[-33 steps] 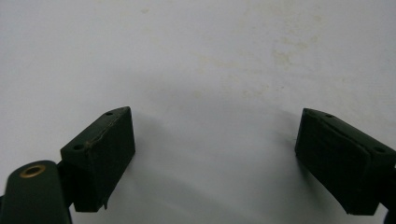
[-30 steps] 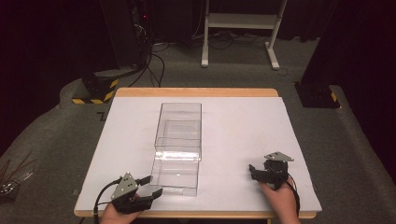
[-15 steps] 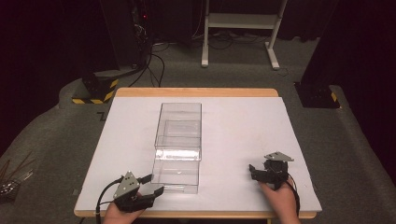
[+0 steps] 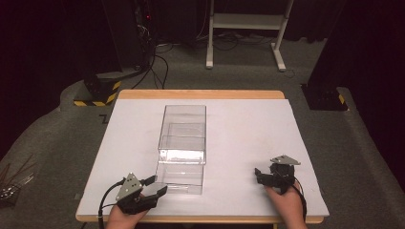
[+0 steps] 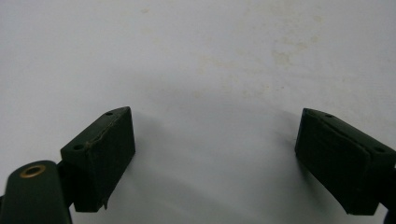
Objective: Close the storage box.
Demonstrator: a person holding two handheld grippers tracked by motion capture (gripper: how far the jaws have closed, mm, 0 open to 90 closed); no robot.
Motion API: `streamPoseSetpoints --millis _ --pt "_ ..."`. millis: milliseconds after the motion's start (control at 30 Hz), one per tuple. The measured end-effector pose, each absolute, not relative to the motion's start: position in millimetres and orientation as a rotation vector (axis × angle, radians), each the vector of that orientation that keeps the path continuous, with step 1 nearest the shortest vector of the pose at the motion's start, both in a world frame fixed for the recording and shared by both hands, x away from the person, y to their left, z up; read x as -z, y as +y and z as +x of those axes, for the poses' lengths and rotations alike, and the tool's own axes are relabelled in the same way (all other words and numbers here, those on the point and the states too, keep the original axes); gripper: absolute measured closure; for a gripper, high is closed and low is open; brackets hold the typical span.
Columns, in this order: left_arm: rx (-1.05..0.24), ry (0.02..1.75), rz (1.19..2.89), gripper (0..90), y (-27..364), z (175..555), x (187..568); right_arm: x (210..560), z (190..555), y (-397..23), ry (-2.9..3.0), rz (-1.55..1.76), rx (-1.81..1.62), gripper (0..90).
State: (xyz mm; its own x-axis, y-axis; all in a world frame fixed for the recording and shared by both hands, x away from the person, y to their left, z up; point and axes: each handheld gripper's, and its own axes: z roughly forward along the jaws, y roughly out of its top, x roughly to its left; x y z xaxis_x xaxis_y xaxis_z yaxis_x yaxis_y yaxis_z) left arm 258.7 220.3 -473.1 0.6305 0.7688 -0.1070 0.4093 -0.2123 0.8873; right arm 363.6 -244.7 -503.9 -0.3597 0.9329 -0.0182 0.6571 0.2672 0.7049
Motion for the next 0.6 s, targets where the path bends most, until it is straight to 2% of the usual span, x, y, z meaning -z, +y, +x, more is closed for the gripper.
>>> streamPoseSetpoints --millis 600 --pt "-0.484 0.976 1.794 43.4 217.1 270.4 472.2 503.9 363.7 -244.9 2.112 1.433 -0.855 12.0"
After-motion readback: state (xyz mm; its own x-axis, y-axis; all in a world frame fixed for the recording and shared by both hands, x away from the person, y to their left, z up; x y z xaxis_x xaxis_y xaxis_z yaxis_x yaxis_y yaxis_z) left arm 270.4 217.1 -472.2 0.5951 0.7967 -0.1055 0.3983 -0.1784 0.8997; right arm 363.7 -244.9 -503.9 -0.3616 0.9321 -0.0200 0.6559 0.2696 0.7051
